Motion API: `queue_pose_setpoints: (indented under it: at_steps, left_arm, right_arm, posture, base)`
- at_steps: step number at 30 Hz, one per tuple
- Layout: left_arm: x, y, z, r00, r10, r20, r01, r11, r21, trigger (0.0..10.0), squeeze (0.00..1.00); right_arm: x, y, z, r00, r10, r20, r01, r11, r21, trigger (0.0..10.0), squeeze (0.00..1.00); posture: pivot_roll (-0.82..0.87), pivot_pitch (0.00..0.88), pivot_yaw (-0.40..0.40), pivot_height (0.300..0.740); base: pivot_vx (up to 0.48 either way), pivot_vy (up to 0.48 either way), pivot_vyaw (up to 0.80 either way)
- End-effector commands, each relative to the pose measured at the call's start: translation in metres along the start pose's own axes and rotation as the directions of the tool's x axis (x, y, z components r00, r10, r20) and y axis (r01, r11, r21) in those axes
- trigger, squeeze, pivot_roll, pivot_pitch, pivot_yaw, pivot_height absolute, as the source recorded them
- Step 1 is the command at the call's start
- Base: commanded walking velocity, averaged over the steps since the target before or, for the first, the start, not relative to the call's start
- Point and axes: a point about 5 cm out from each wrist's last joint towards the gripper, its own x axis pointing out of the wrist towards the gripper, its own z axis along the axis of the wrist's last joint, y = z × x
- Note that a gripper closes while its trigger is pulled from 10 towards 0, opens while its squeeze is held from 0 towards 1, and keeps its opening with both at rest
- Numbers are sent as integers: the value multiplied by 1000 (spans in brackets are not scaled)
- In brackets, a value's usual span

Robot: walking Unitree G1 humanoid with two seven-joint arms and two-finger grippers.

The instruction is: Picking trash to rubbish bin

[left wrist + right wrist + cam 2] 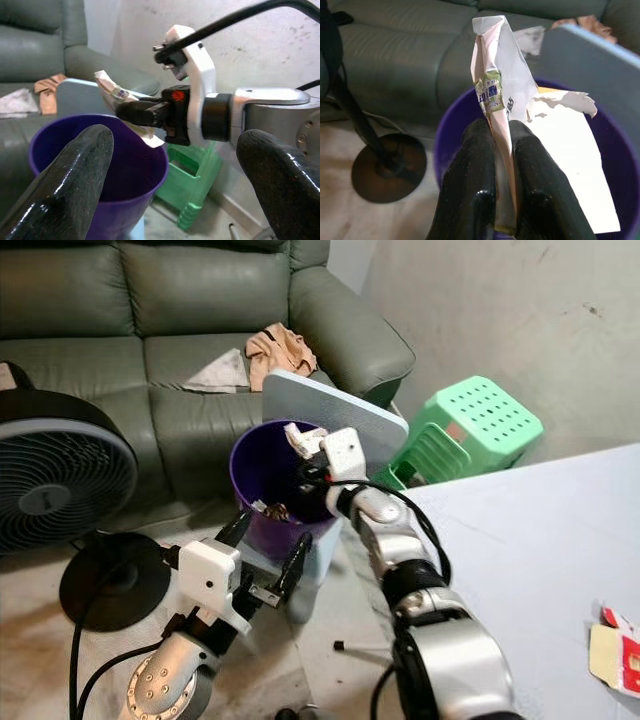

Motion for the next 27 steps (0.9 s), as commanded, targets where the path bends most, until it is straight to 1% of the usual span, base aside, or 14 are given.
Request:
queue_pose_setpoints:
  at_steps: [1, 3, 5, 6, 7, 8, 9, 11, 12, 14, 16, 18, 23, 27]
  left_arm:
    - [0, -8, 5, 1000, -9, 9, 10, 1000, -12, 10000, 0]
    - [-1, -7, 5, 1000, -6, 9, 6, 1000, -11, 10000, 0]
    - [0, -6, 6, 1000, -4, 9, 4, 1000, -6, 10000, 0]
    - [0, -6, 6, 1000, -4, 9, 4, 1000, -4, 10000, 0]
    - [0, -5, 6, 1000, -3, 9, 3, 1000, -4, 10000, 0]
    - [1, -5, 7, 1000, 0, 10, 1, 1000, -3, 10000, 0]
    - [1, -5, 7, 1000, 0, 10, 0, 1000, -2, 10000, 0]
    - [2, -5, 8, 1000, 0, 12, 0, 1000, -1, 10000, 0]
    - [2, -5, 8, 1000, -1, 12, 1, 1000, 0, 10000, 0]
    - [2, -5, 9, 1000, -2, 12, 2, 1000, 1, 10000, 0]
    - [3, -4, 9, 1000, -3, 12, 3, 1000, 2, 10000, 0]
    - [4, -3, 9, 1000, -4, 14, 4, 1000, 3, 10000, 0]
    - [5, -2, 10, 1000, -7, 15, 7, 1000, 1, 10000, 0]
    - [7, -1, 10, 1000, -8, 17, 8, 1000, 3, 10000, 0]
  right_arm:
    - [-1, -6, 0, 999, -39, -1, 39, 999, 17, 10000, 0]
    - [1, -4, 3, 999, -37, 11, 37, 999, 32, 10000, 0]
    - [4, -2, 11, 997, -28, 65, 21, 994, 104, 10000, 0]
    - [4, -1, 13, 996, -23, 80, 13, 992, 129, 10000, 443]
    - [5, -2, 16, 995, -29, 97, 15, 990, 144, 10000, 443]
    - [6, -3, 24, 988, -35, 152, 2, 978, 211, 10000, 1000]
    - [6, -4, 26, 985, -36, 166, -3, 974, 228, 10000, 1000]
    - [7, -6, 30, 982, -71, 176, 24, 967, 255, 10000, 1000]
    - [7, -7, 31, 982, -73, 177, 24, 965, 262, 10000, 1000]
    - [6, -8, 35, 972, -85, 219, 28, 967, 254, 10000, 1000]
    - [6, -11, 38, 969, -103, 224, 37, 959, 281, 10000, 1000]
    - [6, -12, 44, 962, -101, 253, 19, 951, 307, 10000, 1000]
    - [7, -13, 49, 956, -120, 268, 30, 948, 317, 10000, 1000]
    - [5, -16, 56, 942, -121, 312, 11, 943, 332, 10000, 1000]
  posture:
    - [163, 238, -250, 740]
    - [165, 237, -250, 740]
    - [165, 237, -250, 740]
    - [167, 236, -248, 740]
    - [167, 236, -246, 740]
    - [166, 236, -244, 740]
    - [166, 236, -244, 740]
    - [166, 235, -241, 740]
    - [166, 235, -241, 740]
    - [164, 237, -238, 740]
    - [161, 238, -238, 740]
    - [158, 239, -234, 740]
    - [152, 238, -232, 740]
    - [153, 229, -229, 740]
  base:
    - [0, 0, 0]
    - [0, 0, 0]
    - [0, 0, 0]
    - [0, 0, 0]
    - [0, 0, 0]
    - [0, 0, 0]
    - [0, 0, 0]
    - [0, 0, 0]
    - [0, 0, 0]
    - [0, 0, 0]
    - [0, 0, 0]
    - [0, 0, 0]
    - [0, 0, 0]
    - [0, 0, 0]
